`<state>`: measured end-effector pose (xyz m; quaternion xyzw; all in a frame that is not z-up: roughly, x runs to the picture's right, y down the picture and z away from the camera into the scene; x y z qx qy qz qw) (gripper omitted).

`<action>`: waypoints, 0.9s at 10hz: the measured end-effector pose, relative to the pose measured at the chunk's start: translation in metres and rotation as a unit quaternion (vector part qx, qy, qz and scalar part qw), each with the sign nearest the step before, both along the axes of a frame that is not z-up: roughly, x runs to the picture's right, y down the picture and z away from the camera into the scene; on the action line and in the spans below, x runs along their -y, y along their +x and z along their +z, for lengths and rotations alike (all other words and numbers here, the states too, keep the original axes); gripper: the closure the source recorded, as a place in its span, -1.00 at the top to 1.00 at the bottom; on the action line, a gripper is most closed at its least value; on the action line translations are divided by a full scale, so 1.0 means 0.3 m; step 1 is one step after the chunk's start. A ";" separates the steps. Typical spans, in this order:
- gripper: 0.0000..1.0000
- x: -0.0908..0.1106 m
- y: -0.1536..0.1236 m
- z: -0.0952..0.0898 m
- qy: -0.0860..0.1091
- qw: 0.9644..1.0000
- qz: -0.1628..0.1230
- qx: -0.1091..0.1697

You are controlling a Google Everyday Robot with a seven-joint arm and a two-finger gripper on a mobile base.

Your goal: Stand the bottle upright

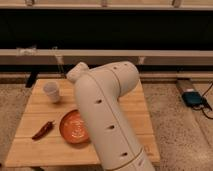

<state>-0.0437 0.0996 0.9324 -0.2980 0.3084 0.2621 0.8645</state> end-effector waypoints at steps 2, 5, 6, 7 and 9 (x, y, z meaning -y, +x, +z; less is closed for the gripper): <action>0.47 0.003 0.014 0.017 -0.002 0.999 -0.035 -0.012; 0.47 0.001 0.011 0.005 -0.007 0.999 -0.035 -0.014; 0.47 0.002 0.013 0.004 -0.007 0.999 -0.035 -0.015; 0.47 0.003 0.011 0.004 -0.006 0.999 -0.036 -0.015; 0.30 0.023 0.033 0.023 0.005 0.997 -0.076 -0.025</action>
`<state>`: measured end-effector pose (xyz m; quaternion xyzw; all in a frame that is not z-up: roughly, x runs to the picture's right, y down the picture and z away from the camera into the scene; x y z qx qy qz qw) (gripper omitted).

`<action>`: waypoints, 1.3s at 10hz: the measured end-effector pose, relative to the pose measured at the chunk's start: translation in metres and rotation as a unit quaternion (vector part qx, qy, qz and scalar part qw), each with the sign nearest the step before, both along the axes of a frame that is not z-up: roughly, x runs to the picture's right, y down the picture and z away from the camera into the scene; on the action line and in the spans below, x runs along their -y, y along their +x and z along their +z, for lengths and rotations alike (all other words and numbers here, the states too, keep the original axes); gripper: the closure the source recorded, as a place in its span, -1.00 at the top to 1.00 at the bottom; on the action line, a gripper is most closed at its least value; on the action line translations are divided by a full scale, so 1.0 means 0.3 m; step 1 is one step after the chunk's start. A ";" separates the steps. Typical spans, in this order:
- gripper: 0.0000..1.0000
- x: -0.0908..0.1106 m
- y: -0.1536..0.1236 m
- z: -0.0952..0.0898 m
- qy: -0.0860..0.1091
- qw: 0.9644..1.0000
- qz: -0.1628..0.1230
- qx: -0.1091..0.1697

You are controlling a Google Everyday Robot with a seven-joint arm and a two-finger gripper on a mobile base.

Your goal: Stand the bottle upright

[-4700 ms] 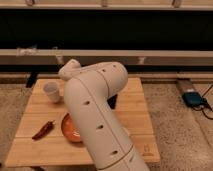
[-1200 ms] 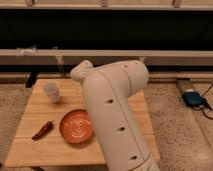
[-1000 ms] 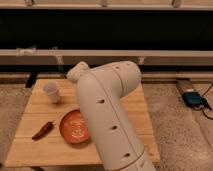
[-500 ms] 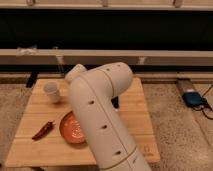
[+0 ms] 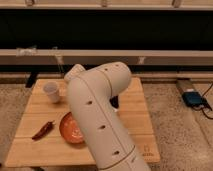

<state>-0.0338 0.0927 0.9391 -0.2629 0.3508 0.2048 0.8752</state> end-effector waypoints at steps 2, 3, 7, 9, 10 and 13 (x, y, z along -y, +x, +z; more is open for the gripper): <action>-0.16 -0.008 -0.002 -0.013 -0.006 1.000 0.001 -0.002; -0.32 -0.007 0.002 -0.015 -0.006 1.000 0.002 -0.003; -0.99 0.004 0.018 -0.015 0.003 1.000 0.014 -0.008; -1.00 0.054 0.082 -0.023 0.030 0.998 0.052 -0.015; -1.00 0.079 0.071 -0.048 0.039 0.996 0.075 -0.008; -1.00 0.190 0.051 -0.128 0.064 0.988 0.141 0.021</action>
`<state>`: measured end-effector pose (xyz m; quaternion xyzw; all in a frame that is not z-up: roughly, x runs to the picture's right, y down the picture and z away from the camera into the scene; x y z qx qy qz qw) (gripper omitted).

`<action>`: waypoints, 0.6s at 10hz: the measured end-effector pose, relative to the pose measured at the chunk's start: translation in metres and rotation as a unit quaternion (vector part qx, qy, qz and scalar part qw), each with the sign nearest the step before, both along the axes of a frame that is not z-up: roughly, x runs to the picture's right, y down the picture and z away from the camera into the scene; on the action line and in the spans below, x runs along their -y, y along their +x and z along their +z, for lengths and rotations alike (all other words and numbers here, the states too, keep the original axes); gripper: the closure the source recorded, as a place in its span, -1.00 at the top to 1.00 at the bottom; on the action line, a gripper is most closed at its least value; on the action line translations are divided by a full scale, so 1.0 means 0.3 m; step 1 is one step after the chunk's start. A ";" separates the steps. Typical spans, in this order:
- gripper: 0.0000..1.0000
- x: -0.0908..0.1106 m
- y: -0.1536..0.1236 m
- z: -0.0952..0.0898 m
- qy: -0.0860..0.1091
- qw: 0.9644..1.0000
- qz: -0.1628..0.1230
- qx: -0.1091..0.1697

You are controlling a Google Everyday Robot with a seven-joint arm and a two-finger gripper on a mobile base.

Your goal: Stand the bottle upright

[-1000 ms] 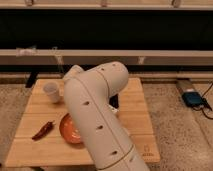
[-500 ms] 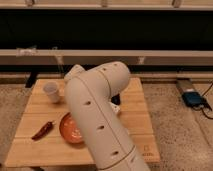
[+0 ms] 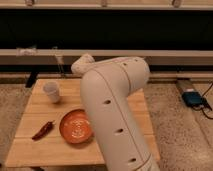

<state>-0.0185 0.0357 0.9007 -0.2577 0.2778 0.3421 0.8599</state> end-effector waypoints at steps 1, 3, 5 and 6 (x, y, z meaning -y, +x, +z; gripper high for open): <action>-1.00 0.042 -0.024 -0.030 0.008 1.000 0.022 0.018; -1.00 0.121 -0.066 -0.078 0.031 0.995 0.076 0.058; -1.00 0.155 -0.126 -0.088 0.047 0.988 0.120 0.090; -1.00 0.171 -0.164 -0.091 0.057 0.982 0.147 0.109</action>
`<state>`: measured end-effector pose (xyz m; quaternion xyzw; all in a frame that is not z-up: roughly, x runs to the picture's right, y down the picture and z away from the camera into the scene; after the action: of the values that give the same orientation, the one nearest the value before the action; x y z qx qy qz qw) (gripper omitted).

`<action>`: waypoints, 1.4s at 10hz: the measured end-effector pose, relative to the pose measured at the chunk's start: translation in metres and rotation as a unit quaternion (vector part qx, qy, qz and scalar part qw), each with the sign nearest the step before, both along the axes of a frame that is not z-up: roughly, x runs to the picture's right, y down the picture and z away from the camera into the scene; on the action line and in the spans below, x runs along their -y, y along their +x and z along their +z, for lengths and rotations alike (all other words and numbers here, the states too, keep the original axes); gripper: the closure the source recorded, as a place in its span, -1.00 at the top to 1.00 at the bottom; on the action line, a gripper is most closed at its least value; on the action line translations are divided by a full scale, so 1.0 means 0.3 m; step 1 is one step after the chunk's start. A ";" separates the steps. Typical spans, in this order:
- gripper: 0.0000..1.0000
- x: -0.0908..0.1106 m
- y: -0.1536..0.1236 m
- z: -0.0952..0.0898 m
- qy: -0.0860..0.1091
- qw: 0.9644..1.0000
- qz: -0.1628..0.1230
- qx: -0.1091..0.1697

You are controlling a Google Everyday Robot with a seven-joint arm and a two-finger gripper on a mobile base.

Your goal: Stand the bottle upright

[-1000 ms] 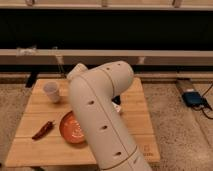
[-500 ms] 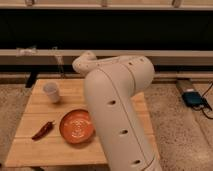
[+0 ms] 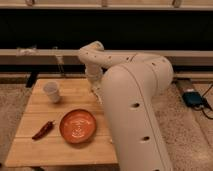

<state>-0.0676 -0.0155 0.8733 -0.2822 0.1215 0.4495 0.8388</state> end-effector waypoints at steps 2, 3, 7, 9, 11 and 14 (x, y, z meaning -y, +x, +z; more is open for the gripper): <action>-1.00 0.013 -0.043 -0.007 0.017 0.999 0.035 0.027; -1.00 0.021 -0.057 -0.006 0.028 0.997 0.054 0.039; -1.00 0.040 -0.077 -0.025 0.085 0.984 0.112 0.110; -1.00 0.055 -0.091 -0.038 0.107 0.973 0.134 0.154; -1.00 0.082 -0.083 -0.061 0.131 0.958 0.154 0.203; -1.00 0.123 -0.086 -0.090 0.167 0.931 0.173 0.274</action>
<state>-0.0934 -0.0523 0.8463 -0.2671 -0.2407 0.5069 0.7835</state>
